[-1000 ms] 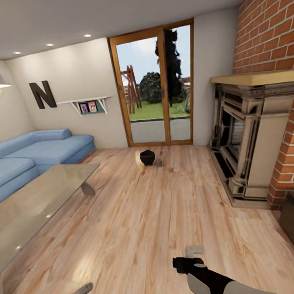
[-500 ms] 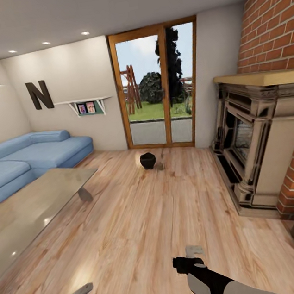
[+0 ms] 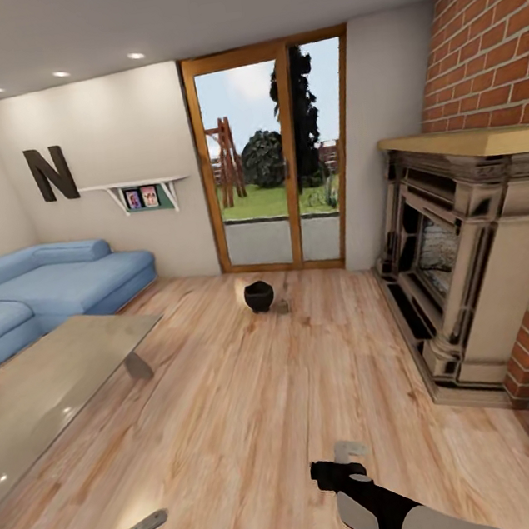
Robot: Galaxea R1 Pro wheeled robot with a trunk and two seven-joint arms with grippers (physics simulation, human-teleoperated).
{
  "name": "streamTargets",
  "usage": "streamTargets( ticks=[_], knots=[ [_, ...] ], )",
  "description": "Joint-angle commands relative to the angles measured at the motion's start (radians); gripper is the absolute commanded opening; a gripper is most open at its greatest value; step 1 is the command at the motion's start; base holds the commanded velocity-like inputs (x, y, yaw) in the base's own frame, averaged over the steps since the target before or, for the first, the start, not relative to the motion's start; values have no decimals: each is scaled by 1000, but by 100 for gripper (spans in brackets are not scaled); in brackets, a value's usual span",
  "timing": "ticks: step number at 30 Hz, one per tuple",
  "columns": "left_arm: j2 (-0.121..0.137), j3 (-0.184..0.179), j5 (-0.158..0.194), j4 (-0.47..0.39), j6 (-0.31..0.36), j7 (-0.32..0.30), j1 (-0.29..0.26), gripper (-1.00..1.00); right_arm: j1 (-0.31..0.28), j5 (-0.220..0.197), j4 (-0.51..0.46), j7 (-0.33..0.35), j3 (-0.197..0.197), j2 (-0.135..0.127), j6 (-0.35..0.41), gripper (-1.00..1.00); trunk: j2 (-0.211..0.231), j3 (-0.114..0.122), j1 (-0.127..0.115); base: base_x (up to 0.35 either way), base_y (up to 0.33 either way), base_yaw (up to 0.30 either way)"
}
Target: Place each of the two pumpkins and all three candles from the living room inside a cabinet in the living room (use any cabinet), then make sure every cabinet is closed, and position the cauldron so it is next to a table in the living room.
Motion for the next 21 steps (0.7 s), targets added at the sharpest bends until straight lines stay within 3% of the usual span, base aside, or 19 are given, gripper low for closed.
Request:
streamTargets(
  ticks=[1, 21],
  knots=[
    [1, -9, 9, -1, -2, 5, 0, 100, -1, -10, 0, -4, 8, 1, -5, 100, -1, -1, 1, 332, 0, -190],
    [1, -9, 10, -1, -1, 5, 0, 100, 1, -26, 14, -10, 2, 0, -6, 100, -1, -1, 1, 332, 0, -22]
  ],
)
